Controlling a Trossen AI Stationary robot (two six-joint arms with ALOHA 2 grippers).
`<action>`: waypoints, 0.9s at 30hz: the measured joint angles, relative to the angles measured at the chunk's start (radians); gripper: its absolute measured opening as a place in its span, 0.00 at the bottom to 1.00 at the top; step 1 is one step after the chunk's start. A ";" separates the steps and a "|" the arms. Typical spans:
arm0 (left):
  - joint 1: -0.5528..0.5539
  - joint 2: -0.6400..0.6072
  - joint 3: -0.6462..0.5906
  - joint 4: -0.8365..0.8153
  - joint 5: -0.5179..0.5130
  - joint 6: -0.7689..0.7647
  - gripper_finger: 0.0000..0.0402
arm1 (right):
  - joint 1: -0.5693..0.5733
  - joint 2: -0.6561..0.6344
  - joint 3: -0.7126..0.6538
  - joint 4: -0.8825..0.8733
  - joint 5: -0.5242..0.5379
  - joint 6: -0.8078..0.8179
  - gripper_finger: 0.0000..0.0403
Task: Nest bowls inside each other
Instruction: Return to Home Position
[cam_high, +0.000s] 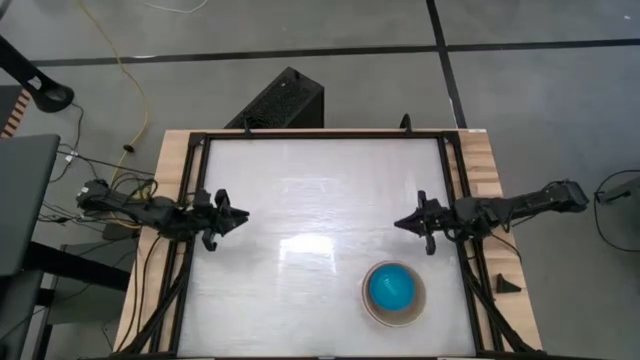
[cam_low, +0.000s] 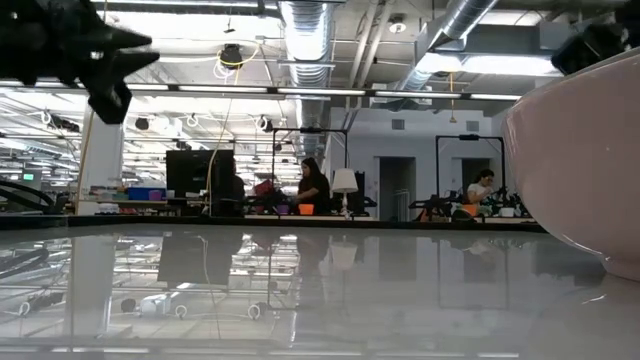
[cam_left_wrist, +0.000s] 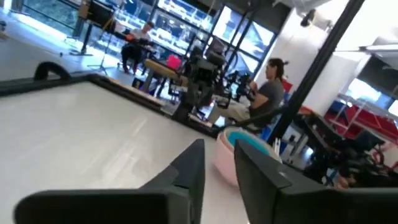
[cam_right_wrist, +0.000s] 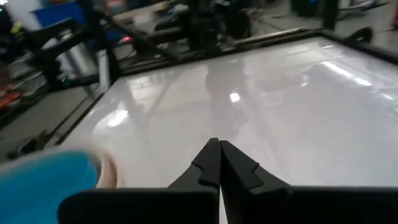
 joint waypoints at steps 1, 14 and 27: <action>0.000 -0.014 -0.019 -0.002 0.006 -0.005 0.17 | -0.006 -0.007 -0.017 0.002 -0.025 -0.010 0.06; -0.001 -0.061 -0.019 -0.246 0.084 -0.112 0.00 | -0.057 -0.020 -0.043 -0.021 -0.102 -0.099 0.14; 0.000 -0.060 -0.017 -0.258 0.053 -0.112 0.00 | -0.057 -0.020 -0.044 -0.021 -0.099 -0.101 0.15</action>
